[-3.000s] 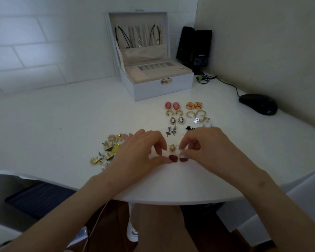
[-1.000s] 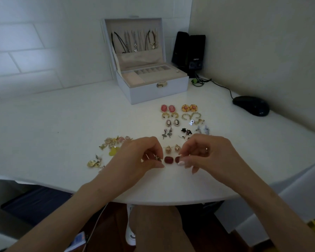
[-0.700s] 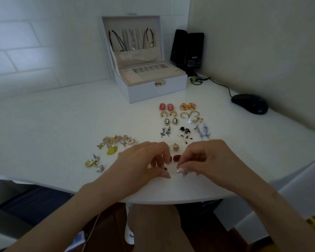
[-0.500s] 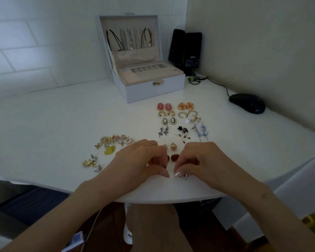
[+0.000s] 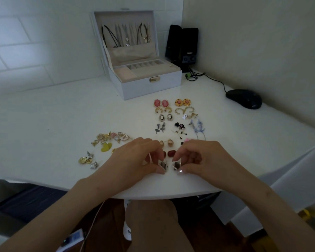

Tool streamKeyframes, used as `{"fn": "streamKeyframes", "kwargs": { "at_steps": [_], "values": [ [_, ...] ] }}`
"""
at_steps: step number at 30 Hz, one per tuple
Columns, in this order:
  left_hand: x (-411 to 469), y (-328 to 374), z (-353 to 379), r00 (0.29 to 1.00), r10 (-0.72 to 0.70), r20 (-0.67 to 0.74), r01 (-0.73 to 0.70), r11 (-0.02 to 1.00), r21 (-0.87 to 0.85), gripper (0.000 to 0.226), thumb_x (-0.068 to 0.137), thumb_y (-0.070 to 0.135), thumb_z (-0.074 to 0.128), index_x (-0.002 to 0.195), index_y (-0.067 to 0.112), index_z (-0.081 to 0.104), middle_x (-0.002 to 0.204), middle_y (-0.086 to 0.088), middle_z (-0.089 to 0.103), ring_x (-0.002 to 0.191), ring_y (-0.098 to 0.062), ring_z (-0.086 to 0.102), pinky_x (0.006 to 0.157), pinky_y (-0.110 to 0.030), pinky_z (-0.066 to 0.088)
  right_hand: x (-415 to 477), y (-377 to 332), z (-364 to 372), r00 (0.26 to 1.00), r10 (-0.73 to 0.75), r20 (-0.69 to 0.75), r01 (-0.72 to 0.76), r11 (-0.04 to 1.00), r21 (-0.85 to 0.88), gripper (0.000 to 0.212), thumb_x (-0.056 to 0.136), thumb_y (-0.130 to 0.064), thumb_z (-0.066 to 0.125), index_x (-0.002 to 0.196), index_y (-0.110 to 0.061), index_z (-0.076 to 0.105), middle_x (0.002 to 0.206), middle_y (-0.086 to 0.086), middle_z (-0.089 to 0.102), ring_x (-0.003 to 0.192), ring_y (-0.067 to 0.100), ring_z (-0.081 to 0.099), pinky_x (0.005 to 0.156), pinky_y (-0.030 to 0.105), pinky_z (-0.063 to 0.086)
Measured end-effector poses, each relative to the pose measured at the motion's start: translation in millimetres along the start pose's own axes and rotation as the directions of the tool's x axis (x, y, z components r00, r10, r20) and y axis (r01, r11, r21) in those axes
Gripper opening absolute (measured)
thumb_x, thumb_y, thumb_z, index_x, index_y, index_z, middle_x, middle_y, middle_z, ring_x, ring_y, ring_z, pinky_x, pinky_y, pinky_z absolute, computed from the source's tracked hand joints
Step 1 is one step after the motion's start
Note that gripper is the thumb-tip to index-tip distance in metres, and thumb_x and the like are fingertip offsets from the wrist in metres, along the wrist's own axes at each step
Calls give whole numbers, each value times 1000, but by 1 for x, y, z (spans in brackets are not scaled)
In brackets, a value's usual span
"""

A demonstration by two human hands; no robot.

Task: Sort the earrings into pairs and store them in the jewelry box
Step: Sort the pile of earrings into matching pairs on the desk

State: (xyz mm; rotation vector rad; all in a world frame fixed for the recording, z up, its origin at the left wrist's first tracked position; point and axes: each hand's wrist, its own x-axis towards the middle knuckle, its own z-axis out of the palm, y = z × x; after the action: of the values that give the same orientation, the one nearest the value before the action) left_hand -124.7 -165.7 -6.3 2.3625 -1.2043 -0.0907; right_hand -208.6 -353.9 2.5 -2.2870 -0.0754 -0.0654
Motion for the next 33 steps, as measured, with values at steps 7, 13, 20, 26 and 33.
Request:
{"fn": "streamKeyframes", "kwargs": {
  "at_steps": [7, 13, 20, 26, 33],
  "values": [
    [0, 1, 5, 998, 25, -63, -26, 1000, -8, 22, 76, 54, 52, 86, 34, 57, 82, 16, 57, 80, 0, 50, 70, -26, 46, 2, 0, 4, 998, 12, -61, -12, 1000, 4, 14, 72, -11, 76, 81, -19, 71, 74, -5, 64, 67, 6, 57, 62, 11, 44],
    [1, -2, 3, 997, 24, -79, -21, 999, 33, 7, 83, 27, 65, 83, 33, 60, 78, 20, 52, 79, 3, 48, 70, -24, 43, 3, -3, 5, 997, 26, -71, -26, 1000, 6, 15, 73, -10, 76, 79, -22, 70, 69, -8, 61, 63, 0, 53, 60, 9, 42],
    [1, -2, 6, 996, 24, -85, -23, 1000, 7, 4, 84, 26, 64, 86, 28, 63, 82, 16, 56, 78, 2, 49, 70, -26, 45, 4, -4, 8, 996, 23, -90, -25, 1000, -16, 13, 73, -11, 75, 79, -21, 70, 66, -9, 59, 63, 0, 53, 60, 10, 43],
    [0, -1, 5, 996, 24, -87, -22, 999, 24, 2, 85, 28, 63, 86, 29, 62, 81, 16, 55, 80, 1, 49, 71, -26, 45, 4, -3, 8, 996, 8, -84, -12, 999, -41, 12, 73, -13, 76, 81, -19, 70, 70, -7, 61, 66, 4, 55, 62, 12, 44],
    [-4, -4, 6, 994, 19, -105, -20, 1000, -7, 36, 76, 61, 39, 94, 36, 57, 84, 22, 56, 81, 2, 51, 71, -22, 45, 3, -4, 5, 995, 12, -103, -16, 999, -38, 12, 73, -16, 77, 83, -20, 71, 68, -9, 60, 62, 2, 53, 59, 11, 42]
  ]
}}
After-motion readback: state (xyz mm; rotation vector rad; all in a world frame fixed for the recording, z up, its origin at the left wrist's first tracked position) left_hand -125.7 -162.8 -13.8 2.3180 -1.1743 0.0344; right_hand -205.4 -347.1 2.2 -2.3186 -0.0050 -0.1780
